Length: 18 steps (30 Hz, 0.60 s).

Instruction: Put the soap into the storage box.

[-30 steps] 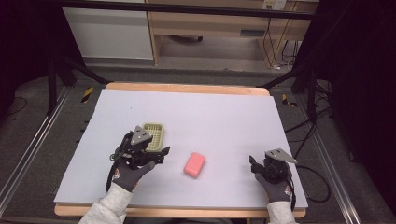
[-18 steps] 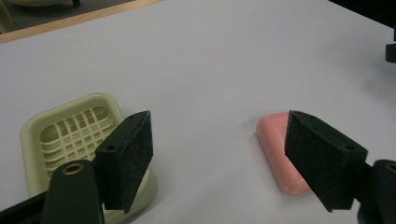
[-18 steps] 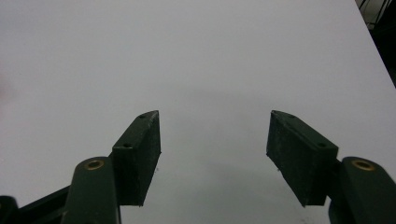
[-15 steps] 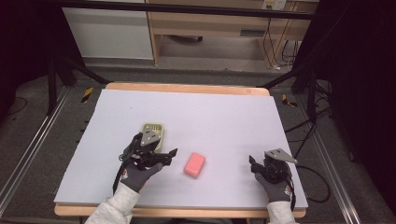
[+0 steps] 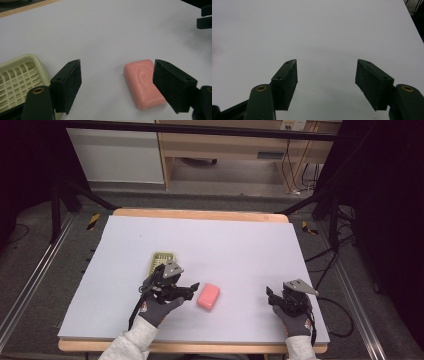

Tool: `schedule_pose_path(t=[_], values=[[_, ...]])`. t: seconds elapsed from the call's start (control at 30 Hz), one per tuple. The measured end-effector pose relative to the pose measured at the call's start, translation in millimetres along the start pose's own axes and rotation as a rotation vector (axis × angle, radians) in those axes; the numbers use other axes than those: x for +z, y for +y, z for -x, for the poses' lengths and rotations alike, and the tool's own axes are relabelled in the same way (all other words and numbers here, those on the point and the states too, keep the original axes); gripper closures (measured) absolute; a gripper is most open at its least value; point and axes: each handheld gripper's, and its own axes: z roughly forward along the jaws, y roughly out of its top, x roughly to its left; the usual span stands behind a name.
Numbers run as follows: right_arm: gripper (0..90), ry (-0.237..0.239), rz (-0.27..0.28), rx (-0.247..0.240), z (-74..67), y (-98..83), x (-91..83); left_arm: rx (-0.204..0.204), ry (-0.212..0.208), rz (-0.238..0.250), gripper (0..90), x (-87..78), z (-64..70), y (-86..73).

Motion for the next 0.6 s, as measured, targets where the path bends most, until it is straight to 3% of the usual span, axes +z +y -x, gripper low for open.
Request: schedule_pose_path(t=[0.6], values=[[35.6, 0.000, -0.003, 0.002, 0.4, 0.1, -0.1, 0.012, -0.025, -0.032, 22.3, 16.2, 14.9, 2.9]])
